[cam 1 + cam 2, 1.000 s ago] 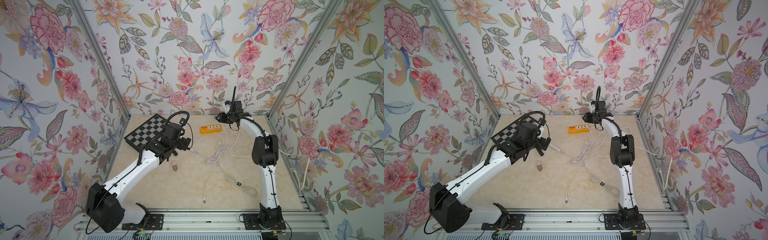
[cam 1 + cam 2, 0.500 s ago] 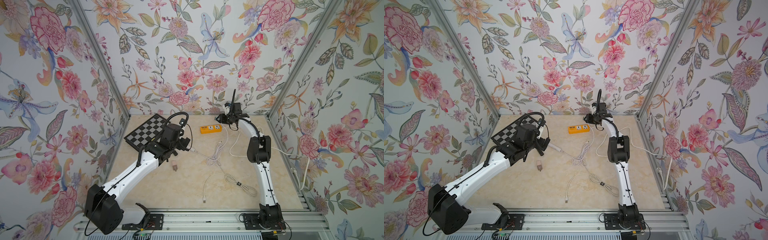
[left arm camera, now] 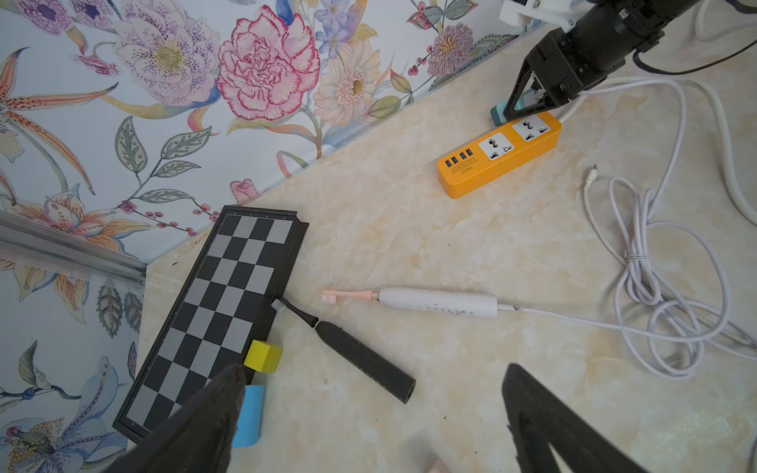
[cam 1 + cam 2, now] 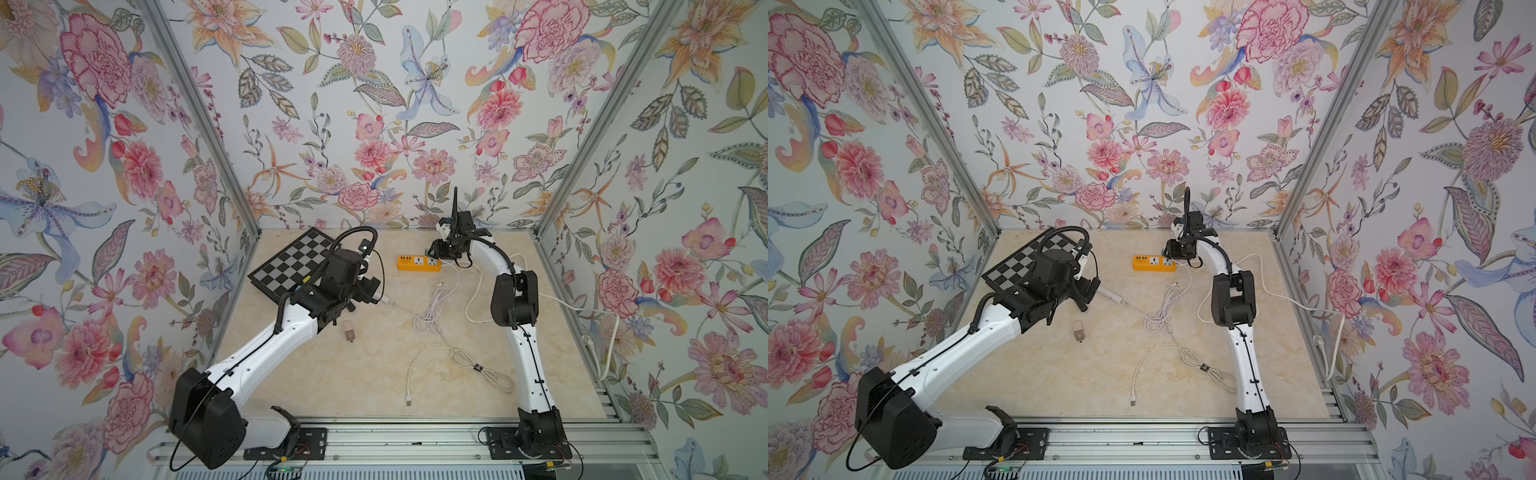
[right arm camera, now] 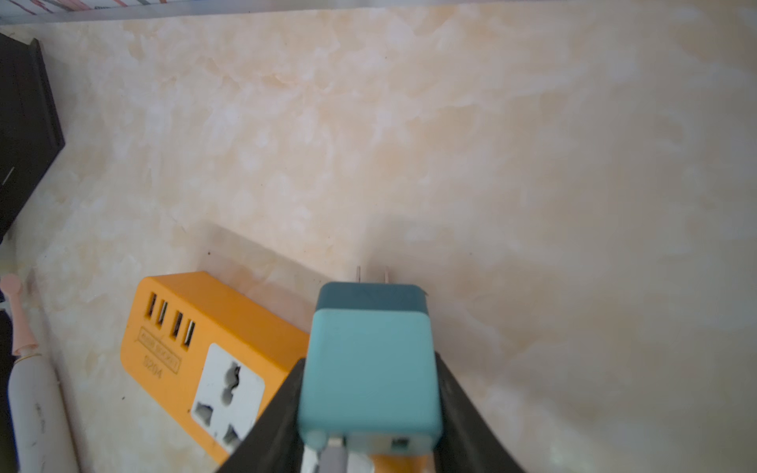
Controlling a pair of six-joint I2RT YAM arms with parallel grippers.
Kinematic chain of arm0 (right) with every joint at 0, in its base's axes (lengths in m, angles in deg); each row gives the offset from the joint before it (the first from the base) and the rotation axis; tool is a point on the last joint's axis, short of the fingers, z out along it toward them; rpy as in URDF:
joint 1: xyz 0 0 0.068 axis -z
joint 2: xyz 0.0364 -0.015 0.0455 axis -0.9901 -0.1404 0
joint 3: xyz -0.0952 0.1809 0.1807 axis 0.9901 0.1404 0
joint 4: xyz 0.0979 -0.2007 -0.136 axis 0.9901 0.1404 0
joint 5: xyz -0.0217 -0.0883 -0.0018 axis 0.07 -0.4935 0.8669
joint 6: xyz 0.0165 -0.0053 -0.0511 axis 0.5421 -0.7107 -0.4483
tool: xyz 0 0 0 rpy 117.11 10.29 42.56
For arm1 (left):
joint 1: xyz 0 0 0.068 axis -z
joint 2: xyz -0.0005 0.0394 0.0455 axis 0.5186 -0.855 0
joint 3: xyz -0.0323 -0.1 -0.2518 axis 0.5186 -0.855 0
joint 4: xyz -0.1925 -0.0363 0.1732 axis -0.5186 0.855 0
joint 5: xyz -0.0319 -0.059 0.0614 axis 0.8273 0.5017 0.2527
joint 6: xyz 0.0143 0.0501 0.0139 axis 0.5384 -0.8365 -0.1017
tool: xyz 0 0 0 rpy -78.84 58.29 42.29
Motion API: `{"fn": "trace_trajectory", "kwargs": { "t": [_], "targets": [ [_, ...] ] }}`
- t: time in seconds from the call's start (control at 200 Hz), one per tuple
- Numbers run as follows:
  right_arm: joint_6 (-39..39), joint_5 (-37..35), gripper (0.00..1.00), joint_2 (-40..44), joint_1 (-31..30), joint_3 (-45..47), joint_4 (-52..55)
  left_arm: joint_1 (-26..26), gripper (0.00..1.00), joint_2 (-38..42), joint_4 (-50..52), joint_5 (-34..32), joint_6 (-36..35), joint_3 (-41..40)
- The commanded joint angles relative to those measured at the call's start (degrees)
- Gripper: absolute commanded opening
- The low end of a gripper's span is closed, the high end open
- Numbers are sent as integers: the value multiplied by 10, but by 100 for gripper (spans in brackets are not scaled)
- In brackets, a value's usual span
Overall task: Charge the electric toothbrush
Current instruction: Move the socket to the center of the board.
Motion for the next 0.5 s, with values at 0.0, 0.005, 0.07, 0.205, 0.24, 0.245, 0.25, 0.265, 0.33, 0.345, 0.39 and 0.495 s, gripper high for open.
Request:
{"fn": "trace_trajectory", "kwargs": {
  "t": [0.0, 0.005, 0.07, 0.205, 0.24, 0.245, 0.25, 0.265, 0.33, 0.345, 0.39, 0.495],
  "targets": [
    [-41, 14, 12, 56, -27, 31, 90, -5, 99, 14, -7, 5, 1, -9],
    [-41, 14, 12, 58, -27, 32, 90, -5, 99, 14, -7, 5, 1, -9],
    [-47, 17, 12, 73, -38, 48, 95, -6, 99, 16, -7, 7, 2, -10],
    [-41, 14, 13, 92, -52, 49, 107, -5, 99, 24, -8, 5, 2, -14],
    [-36, 9, 13, 100, -55, 46, 108, -5, 99, 27, -11, 3, 2, -17],
    [-35, 7, 13, 100, -55, 46, 108, -6, 99, 27, -12, 3, 2, -18],
    [-35, 7, 14, 102, -56, 45, 108, -5, 99, 28, -12, 2, 2, -19],
    [-33, 4, 15, 106, -56, 44, 109, -7, 99, 28, -13, 2, 2, -20],
    [-23, -20, 16, 126, -61, 35, 113, -7, 99, 31, -17, 1, 2, -25],
    [-22, -24, 16, 132, -61, 35, 115, -7, 99, 31, -17, 1, 2, -25],
    [-16, -36, 16, 150, -62, 42, 121, -7, 99, 30, -15, 1, 2, -24],
    [-25, -67, 16, 184, -62, 79, 146, -8, 99, 33, -12, 3, 1, -24]
  ]
}}
